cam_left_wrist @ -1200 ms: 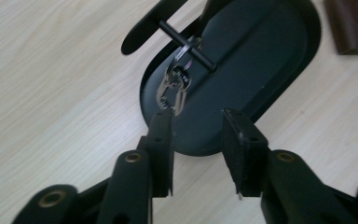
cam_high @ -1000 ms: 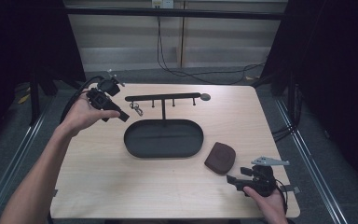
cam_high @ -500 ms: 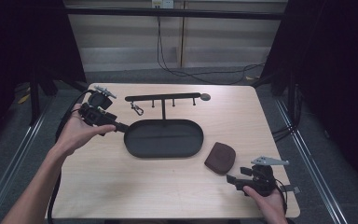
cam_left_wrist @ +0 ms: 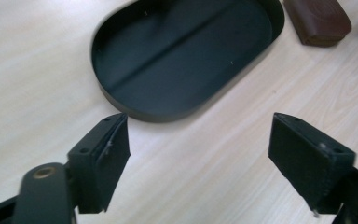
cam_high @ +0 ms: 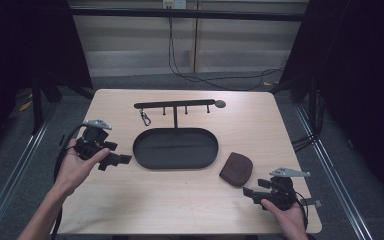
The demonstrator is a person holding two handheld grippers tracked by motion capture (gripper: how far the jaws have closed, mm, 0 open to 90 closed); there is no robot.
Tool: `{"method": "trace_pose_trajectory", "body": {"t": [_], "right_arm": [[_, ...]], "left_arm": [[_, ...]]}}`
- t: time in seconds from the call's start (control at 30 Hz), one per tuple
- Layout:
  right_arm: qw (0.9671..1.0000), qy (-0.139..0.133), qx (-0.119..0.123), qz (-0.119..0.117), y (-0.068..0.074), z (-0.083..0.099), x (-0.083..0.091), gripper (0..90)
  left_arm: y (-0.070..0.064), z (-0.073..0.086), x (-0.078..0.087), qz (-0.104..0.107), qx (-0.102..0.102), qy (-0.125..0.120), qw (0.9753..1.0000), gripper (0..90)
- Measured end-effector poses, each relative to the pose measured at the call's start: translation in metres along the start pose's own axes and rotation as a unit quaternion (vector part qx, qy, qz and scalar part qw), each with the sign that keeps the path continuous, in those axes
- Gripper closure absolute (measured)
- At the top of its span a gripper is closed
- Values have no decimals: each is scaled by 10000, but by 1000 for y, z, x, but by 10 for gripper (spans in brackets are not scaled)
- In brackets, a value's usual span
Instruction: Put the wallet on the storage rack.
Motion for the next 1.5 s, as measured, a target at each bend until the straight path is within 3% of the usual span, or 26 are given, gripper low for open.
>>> {"method": "trace_pose_trajectory", "body": {"t": [0.1, 0.2, 0.23, 0.33, 0.37, 0.47, 0.57, 0.8, 0.83, 0.93, 1.1, 1.17, 1.3, 1.4, 1.5], "right_arm": [[9999, -93, 13, -123, 1, -2, 2, 233], [9998, -105, 3, -182, 2, -3, 3, 227], [9997, -80, 24, -224, 3, -2, 3, 212], [9997, -75, 32, -216, 2, -3, 3, 203], [9997, -30, 12, -235, 1, -3, 2, 184], [9998, 62, 52, -208, 0, -3, 0, 184], [9997, 97, -16, -205, -2, -4, -3, 183], [9996, -14, -169, -218, -6, -12, 3, 222], [9996, 24, -174, -211, -7, -12, 4, 222], [9997, 83, -68, -227, -7, -15, 7, 221], [9998, 176, 57, -11, -12, -28, 9, 256], [9994, 274, 16, 197, -18, -37, 7, 244], [9985, 490, -92, 244, -21, -42, 3, 243], [9960, 852, -83, 238, -20, -48, -7, 213], [9926, 1203, -21, 187, -20, -55, -18, 207]], "left_arm": [[1, 20, -7, -119, 19, 79, 9999, 196], [0, 35, -9, -92, 171, -147, 9997, 186], [-2, 42, -11, -199, 188, -319, 9991, 198], [-5, 51, -12, -207, 153, -384, 9989, 193], [-7, 60, -13, -315, 294, -507, 9978, 189], [-10, 69, -15, -326, 412, -506, 9973, 188], [-16, 77, -15, -443, 387, -582, 9966, 189], [-37, 96, -20, -212, 402, -658, 9968, 170], [-38, 98, -21, -267, 378, -658, 9968, 159], [-41, 103, -22, -344, 391, -674, 9964, 161], [-44, 110, -24, -412, 311, -821, 9953, 161], [-43, 114, -26, -388, 390, -820, 9951, 167], [-39, 109, -24, -461, 554, -968, 9927, 189], [-40, 110, -29, -446, 446, -806, 9948, 207], [-46, 110, -31, -393, 192, -719, 9965, 210]]}}
Point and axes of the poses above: each handheld gripper's, and its own axes: x roughly backward along the jaws, z roughly out of its underside, y roughly to its left, the point moved 8 cm from there along -x, roughly forward along the jaws
